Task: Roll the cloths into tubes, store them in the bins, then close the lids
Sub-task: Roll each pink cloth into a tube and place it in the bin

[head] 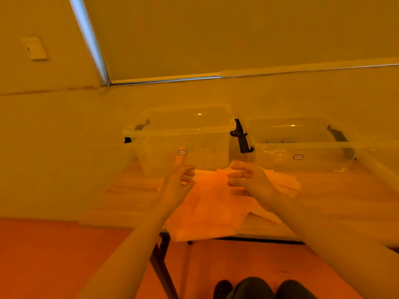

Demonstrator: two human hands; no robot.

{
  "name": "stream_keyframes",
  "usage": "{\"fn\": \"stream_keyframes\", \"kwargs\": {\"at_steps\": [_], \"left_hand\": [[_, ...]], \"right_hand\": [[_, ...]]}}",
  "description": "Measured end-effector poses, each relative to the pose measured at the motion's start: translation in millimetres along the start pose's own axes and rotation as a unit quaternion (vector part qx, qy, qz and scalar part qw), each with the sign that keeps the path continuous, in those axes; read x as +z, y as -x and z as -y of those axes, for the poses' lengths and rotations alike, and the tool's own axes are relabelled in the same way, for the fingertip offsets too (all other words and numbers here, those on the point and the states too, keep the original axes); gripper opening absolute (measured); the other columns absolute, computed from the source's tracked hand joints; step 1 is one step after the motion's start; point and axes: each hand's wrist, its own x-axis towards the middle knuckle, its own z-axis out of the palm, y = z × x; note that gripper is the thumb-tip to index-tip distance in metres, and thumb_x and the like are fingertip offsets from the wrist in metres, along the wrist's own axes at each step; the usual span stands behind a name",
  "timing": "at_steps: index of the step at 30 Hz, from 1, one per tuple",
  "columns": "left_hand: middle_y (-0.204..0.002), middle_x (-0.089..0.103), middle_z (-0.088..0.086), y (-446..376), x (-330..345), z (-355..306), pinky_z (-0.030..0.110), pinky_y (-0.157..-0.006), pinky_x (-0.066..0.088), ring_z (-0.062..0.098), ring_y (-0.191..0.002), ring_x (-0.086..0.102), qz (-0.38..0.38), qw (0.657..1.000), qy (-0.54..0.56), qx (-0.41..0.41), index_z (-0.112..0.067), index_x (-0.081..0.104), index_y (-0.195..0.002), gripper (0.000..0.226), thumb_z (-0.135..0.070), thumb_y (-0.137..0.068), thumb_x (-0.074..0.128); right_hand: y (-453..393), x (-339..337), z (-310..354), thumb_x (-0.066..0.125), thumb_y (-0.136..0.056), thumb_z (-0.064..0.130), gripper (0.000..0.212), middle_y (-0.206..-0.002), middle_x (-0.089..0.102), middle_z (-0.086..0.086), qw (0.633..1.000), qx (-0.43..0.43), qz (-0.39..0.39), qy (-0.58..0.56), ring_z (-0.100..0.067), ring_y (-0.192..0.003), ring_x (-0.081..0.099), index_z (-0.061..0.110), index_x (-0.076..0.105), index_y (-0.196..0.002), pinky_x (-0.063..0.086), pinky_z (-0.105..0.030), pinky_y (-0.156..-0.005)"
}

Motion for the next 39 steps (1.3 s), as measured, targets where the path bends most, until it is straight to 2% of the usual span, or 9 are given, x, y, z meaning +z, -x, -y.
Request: {"fn": "stream_keyframes", "kwargs": {"at_steps": [6, 11, 13, 15, 20, 24, 31, 34, 39], "left_hand": [[-0.103, 0.061, -0.002, 10, -17, 36, 0.009, -0.063, 0.045, -0.001, -0.083, 0.058, -0.048, 0.998, 0.019, -0.046, -0.022, 0.057, -0.123, 0.042, 0.0, -0.088, 0.062], [-0.113, 0.057, 0.002, 13, -38, 66, 0.013, -0.069, 0.043, 0.013, -0.094, 0.057, -0.065, 0.993, 0.029, -0.092, -0.016, 0.055, -0.127, 0.04, 0.0, -0.09, 0.059], [-0.116, 0.055, 0.002, 16, -42, 76, 0.013, -0.071, 0.042, 0.013, -0.097, 0.055, -0.058, 0.993, 0.027, -0.095, -0.016, 0.053, -0.128, 0.041, -0.002, -0.09, 0.059], [-0.117, 0.054, 0.0, 17, -44, 82, 0.011, -0.07, 0.042, 0.012, -0.099, 0.054, -0.051, 0.994, 0.026, -0.096, -0.016, 0.053, -0.129, 0.043, -0.003, -0.089, 0.061], [-0.115, 0.053, -0.001, 18, -45, 89, 0.01, -0.065, 0.044, 0.013, -0.101, 0.054, -0.04, 0.991, 0.045, -0.123, -0.014, 0.051, -0.131, 0.05, -0.002, -0.085, 0.067], [-0.124, 0.055, 0.007, 19, -46, 95, 0.011, -0.067, 0.044, 0.015, -0.104, 0.054, -0.04, 0.987, 0.063, -0.14, -0.014, 0.049, -0.133, 0.052, -0.003, -0.085, 0.067], [-0.137, 0.047, -0.001, 18, -44, 86, 0.007, -0.062, 0.046, 0.007, -0.113, 0.046, -0.031, 0.991, 0.036, -0.128, -0.021, 0.05, -0.135, 0.055, 0.003, -0.086, 0.062], [-0.134, 0.048, -0.003, 17, -38, 77, 0.007, -0.067, 0.046, 0.011, -0.117, 0.049, -0.034, 0.993, 0.035, -0.106, -0.02, 0.059, -0.124, 0.042, 0.0, -0.087, 0.062], [-0.121, 0.058, 0.002, 14, -31, 59, 0.001, -0.071, 0.043, 0.007, -0.104, 0.052, -0.04, 0.993, 0.058, -0.09, -0.012, 0.07, -0.101, 0.018, -0.002, -0.089, 0.062]], "right_hand": [[-16, 41, -22, 0.067, -0.082, -0.009, 0.045, -0.112, 0.065, -0.024, 0.999, 0.029, 0.003, -0.035, -0.027, -0.089, 0.066, 0.003, 0.056, -0.125, 0.059, -0.026, -0.058], [-33, 80, -42, 0.065, -0.086, -0.003, 0.045, -0.121, 0.06, -0.018, 0.996, 0.041, 0.016, 0.078, -0.028, -0.092, 0.065, 0.008, 0.052, -0.129, 0.058, -0.033, -0.069], [-36, 92, -49, 0.07, -0.085, 0.01, 0.05, -0.124, 0.057, -0.007, 0.969, -0.028, 0.028, 0.244, -0.016, -0.086, 0.063, 0.016, 0.051, -0.131, 0.054, -0.025, -0.067], [-37, 102, -52, 0.074, -0.082, 0.022, 0.057, -0.127, 0.057, 0.0, 0.916, -0.101, 0.031, 0.387, -0.01, -0.09, 0.058, 0.019, 0.05, -0.134, 0.048, -0.021, -0.075], [-41, 117, -58, 0.068, -0.087, 0.023, 0.054, -0.132, 0.057, 0.004, 0.85, -0.136, 0.035, 0.508, -0.015, -0.119, 0.052, 0.025, 0.048, -0.137, 0.045, -0.03, -0.098], [-45, 111, -61, 0.06, -0.092, 0.018, 0.039, -0.116, 0.066, 0.003, 0.847, -0.147, -0.011, 0.511, -0.015, -0.112, 0.057, 0.025, 0.055, -0.13, 0.047, -0.031, -0.093], [-46, 92, -54, 0.067, -0.086, 0.011, 0.032, -0.101, 0.07, 0.0, 0.898, -0.169, -0.082, 0.399, -0.013, -0.089, 0.061, 0.018, 0.065, -0.117, 0.047, -0.026, -0.075], [-43, 87, -52, 0.071, -0.085, 0.012, 0.03, -0.098, 0.07, 0.0, 0.91, -0.18, -0.088, 0.363, -0.012, -0.085, 0.062, 0.016, 0.066, -0.114, 0.053, -0.031, -0.079], [-39, 81, -51, 0.068, -0.086, 0.008, 0.026, -0.098, 0.069, -0.001, 0.917, -0.212, -0.106, 0.32, -0.012, -0.088, 0.061, 0.015, 0.068, -0.111, 0.054, -0.032, -0.081]]}}
